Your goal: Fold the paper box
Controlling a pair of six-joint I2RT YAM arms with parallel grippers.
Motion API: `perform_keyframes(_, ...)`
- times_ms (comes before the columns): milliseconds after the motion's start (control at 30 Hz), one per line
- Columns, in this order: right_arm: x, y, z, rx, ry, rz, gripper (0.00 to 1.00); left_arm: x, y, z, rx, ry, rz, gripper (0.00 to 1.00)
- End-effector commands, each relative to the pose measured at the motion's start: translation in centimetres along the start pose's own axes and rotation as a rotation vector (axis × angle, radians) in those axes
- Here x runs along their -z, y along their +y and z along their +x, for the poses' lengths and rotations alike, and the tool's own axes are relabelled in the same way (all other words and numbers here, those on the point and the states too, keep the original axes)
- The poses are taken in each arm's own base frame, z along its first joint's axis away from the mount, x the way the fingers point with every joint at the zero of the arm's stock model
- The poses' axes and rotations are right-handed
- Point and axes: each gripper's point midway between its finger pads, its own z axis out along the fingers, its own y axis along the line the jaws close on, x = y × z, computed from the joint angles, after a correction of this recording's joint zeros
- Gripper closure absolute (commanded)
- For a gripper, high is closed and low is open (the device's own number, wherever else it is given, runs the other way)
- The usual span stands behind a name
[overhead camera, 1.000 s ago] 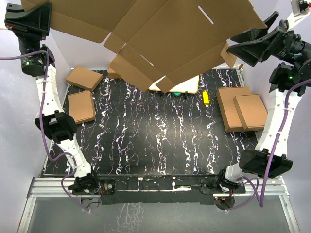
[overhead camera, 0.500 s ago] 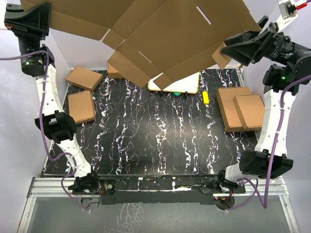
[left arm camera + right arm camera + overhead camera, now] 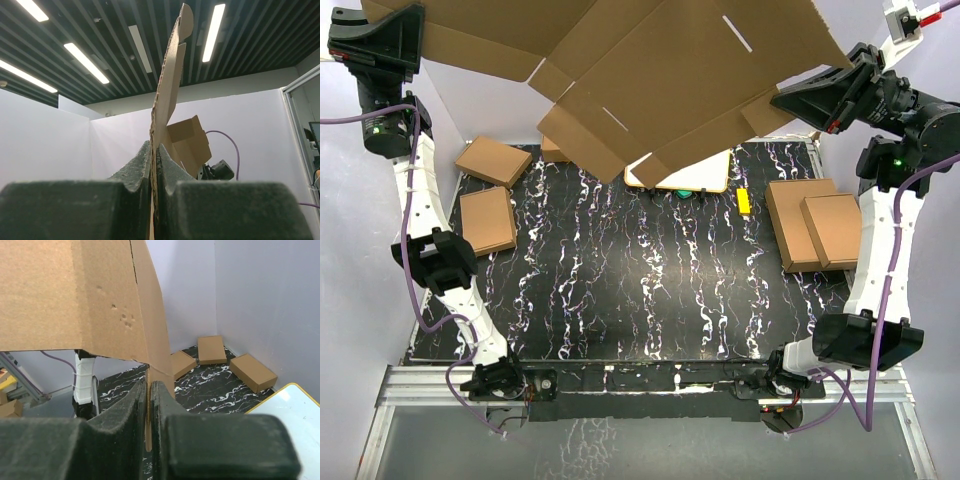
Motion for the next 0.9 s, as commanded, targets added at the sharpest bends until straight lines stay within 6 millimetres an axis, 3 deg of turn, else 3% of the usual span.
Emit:
perform_keyframes(0,-0.2,0.8,-0.5,0.065,-0.02,-0.003,0.92,-2.8,-5.1,-1.9,-0.035,-0.055,0.109,1.0)
perform_keyframes(367,-0.1,-0.4,0.3,0.105,-0.018,0.005,0.92,-1.8,-4.6,-0.7,-0.013,-0.015,0.07,1.0)
perform_keyframes(400,0.0,-0.8,0.7,0.113,-0.007,0.008,0.83,-1.5,-4.6,-0.5,-0.008,-0.007,0.066,1.0)
perform_keyframes(500,0.7,-2.8,2.5,0.19,0.043,0.039,0.36,-0.6,-4.6,0.4,0.009,0.02,0.063,1.0)
perform_keyframes(633,3.5,-5.7,5.1,0.275,0.079,0.139,0.06,0.6,-3.7,2.0,0.012,0.087,0.02,1.0)
perform_keyframes(667,4.5,-6.5,5.7,0.297,0.082,0.175,0.02,0.9,-3.4,2.3,0.01,0.098,0.006,1.0)
perform_keyframes(767,9.1,-9.8,7.7,0.359,0.087,0.347,0.01,2.1,-2.7,3.4,0.002,0.129,-0.047,1.0)
perform_keyframes(867,12.6,-11.6,9.7,0.35,0.117,0.439,0.01,3.1,-1.9,5.0,-0.01,0.189,-0.128,1.0)
